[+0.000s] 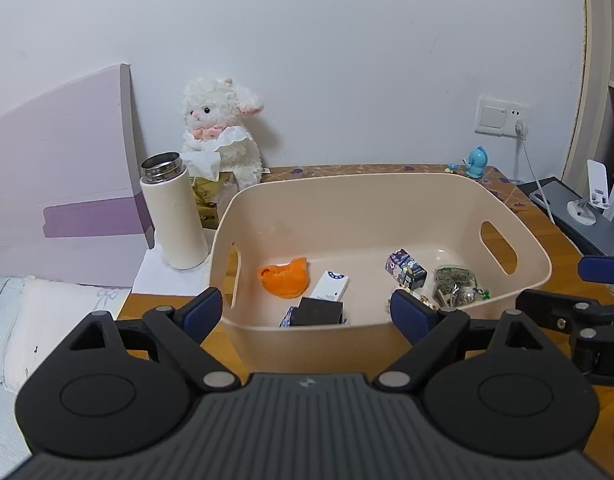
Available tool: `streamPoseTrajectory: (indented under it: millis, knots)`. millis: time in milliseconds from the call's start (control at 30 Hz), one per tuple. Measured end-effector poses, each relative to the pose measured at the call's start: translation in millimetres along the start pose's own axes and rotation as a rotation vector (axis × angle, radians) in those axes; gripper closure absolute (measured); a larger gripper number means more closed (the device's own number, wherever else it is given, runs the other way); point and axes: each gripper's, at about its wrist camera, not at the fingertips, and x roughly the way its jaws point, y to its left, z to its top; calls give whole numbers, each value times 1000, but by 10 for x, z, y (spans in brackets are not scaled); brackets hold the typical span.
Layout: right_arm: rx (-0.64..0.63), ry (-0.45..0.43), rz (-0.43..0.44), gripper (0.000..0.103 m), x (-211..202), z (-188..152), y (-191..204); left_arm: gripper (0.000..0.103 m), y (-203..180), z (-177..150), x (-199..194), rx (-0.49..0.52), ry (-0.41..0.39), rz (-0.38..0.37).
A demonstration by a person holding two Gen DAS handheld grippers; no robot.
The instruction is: Organize objects
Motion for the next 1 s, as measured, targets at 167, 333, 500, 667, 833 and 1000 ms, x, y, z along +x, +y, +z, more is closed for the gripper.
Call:
streamPoseTrajectory:
  millis: [167,333,500,667,833,1000]
  knots:
    - [-25,-3,-10,23,-147,-99,31,11,6,-93,-180,12,-5,-3]
    - [-34,-9,4,23,-329,-196,74,11,-3,-198,-391,35,-15,-4]
    - [-63,-30,22,13,-547,-309,165,11,3,-306,-618,36,-25,-11]
    - [-51,-39,41,13,-745,-387,192,12,3,-444,-806,26,-20,-17]
    - [-55,-47,21,13,-941,-513,226,12,15,-558,-1019,24,-37,-19]
    - [-39,-51,26,12,-1150,-634,226,12,32,-663,-1210,21,-49,-22]
